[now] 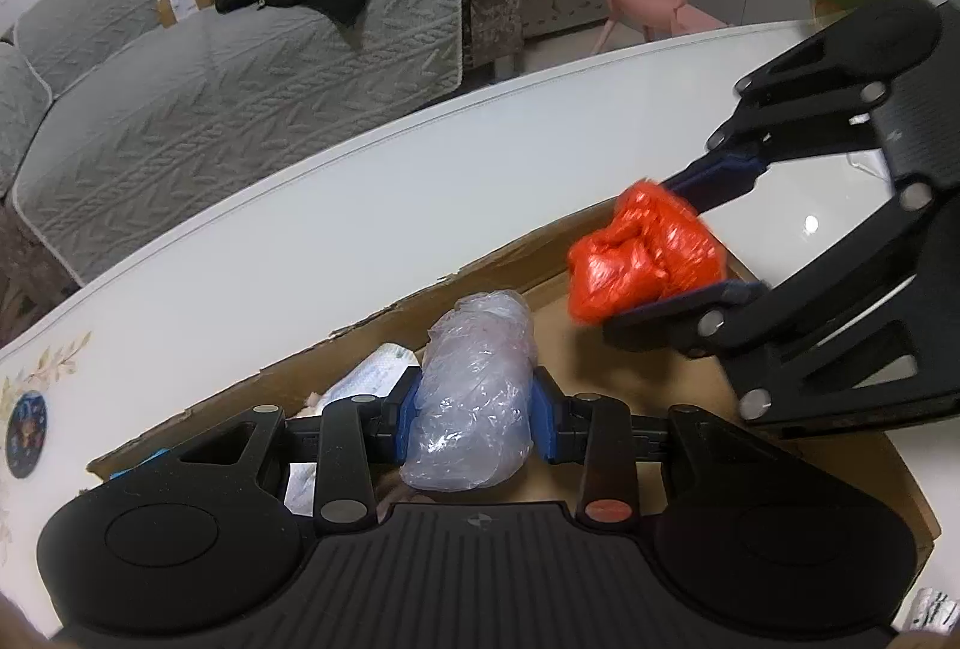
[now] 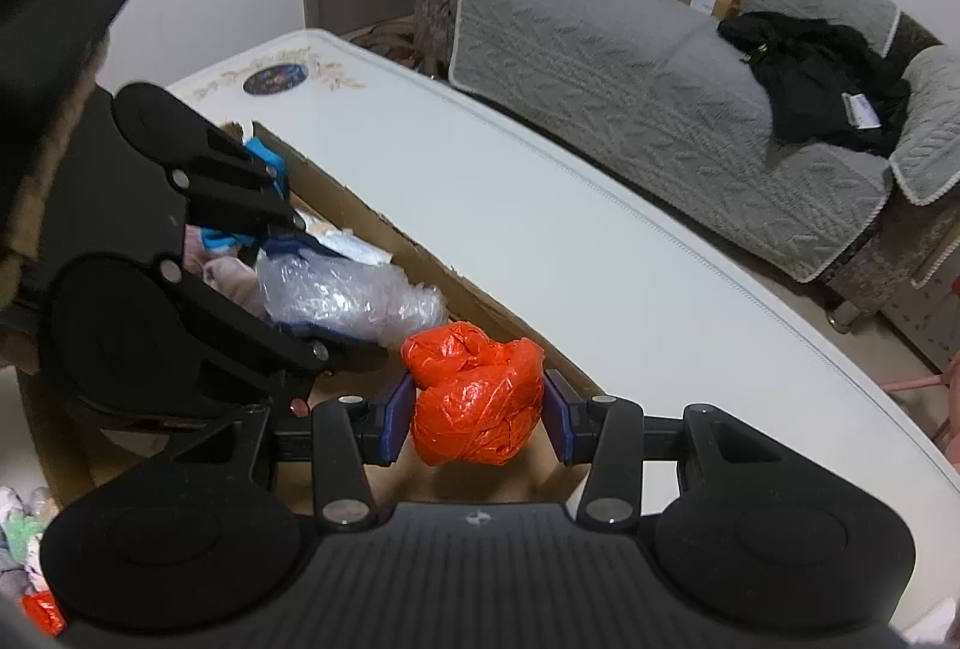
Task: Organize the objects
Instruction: 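Carry both bags into the tray and open both tools to release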
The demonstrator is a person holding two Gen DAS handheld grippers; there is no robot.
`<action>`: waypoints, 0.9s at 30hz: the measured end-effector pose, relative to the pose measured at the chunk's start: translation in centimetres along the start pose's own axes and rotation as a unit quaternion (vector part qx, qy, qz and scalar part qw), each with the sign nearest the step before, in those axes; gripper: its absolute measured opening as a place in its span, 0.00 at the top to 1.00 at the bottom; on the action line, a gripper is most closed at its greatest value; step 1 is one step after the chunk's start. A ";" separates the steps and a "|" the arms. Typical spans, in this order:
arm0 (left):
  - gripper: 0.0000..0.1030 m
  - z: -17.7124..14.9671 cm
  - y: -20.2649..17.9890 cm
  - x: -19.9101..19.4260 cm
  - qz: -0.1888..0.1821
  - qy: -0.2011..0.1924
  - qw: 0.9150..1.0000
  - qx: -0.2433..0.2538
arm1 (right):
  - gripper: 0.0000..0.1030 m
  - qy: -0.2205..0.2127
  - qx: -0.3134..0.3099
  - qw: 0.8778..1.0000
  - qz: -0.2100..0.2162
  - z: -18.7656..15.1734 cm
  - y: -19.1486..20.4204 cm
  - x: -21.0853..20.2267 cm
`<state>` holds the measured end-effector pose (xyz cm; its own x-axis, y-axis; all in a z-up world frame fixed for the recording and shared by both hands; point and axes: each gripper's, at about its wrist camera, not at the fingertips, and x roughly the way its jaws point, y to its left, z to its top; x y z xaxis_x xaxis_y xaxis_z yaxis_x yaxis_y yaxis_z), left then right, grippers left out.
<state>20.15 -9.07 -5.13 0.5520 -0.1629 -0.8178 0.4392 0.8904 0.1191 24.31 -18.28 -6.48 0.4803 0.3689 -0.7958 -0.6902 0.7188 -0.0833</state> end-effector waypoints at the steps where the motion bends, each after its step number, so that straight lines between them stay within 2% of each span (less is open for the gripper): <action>1: 0.58 -0.1 0.1 0.1 0.003 -0.002 1.000 0.003 | 0.60 0.004 -0.001 1.000 0.000 0.0 0.0 0.3; 9: 0.58 -0.6 -0.3 0.7 -0.001 -0.015 1.000 0.006 | 0.60 0.027 -0.005 1.000 -0.003 -0.6 -0.3 2.1; 14: 0.57 -0.9 -0.6 2.0 -0.005 -0.001 1.000 -0.003 | 0.60 0.033 -0.001 0.999 0.000 -0.6 -0.3 2.4; 21: 0.56 -1.1 0.0 2.1 -0.008 -0.006 1.000 -0.024 | 0.59 0.037 -0.002 0.999 -0.006 -0.4 -0.1 2.5; 27: 0.52 -0.7 0.4 1.9 -0.011 0.015 0.999 -0.047 | 0.56 0.045 -0.006 0.999 -0.019 -0.1 -0.2 2.5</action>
<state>20.88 -8.75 -7.04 0.5207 -0.1716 -0.8363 0.3815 0.9231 0.0481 25.60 -17.59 -8.50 0.4564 0.2874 -0.8421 -0.6793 0.7238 -0.1212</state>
